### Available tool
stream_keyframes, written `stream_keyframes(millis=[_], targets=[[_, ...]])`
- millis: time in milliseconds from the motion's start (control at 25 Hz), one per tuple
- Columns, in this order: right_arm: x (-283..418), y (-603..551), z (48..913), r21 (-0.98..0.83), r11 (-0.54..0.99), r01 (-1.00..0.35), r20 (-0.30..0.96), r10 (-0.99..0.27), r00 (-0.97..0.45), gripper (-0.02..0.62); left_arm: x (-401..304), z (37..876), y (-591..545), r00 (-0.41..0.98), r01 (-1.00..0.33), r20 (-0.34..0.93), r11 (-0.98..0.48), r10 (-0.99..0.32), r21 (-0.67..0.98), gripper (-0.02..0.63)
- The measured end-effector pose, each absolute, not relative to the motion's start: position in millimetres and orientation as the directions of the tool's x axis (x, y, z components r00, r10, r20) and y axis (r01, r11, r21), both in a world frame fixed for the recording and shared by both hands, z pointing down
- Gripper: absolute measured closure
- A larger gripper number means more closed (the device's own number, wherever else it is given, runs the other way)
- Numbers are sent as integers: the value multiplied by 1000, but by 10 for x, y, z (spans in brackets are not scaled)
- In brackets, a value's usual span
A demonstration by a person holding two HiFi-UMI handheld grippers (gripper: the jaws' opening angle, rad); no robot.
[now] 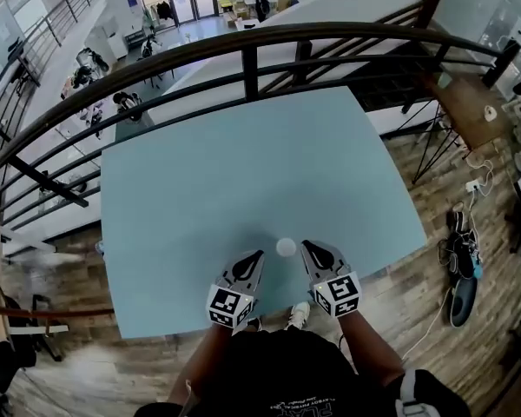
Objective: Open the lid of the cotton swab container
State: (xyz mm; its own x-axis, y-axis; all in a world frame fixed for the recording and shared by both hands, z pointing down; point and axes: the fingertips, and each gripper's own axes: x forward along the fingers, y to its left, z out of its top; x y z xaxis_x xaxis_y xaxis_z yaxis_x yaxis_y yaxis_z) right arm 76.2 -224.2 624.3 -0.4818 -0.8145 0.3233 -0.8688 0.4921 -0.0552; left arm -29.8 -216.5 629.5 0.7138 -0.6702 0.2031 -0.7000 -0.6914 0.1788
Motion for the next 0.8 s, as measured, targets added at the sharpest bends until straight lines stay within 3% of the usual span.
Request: stream_keyframes(millis=[800], targets=[[770, -2011, 7075, -63, 517, -854, 438, -754, -489, 574, -313, 7025, -1973, 663, -748, 321, -613, -676, 256, 594]])
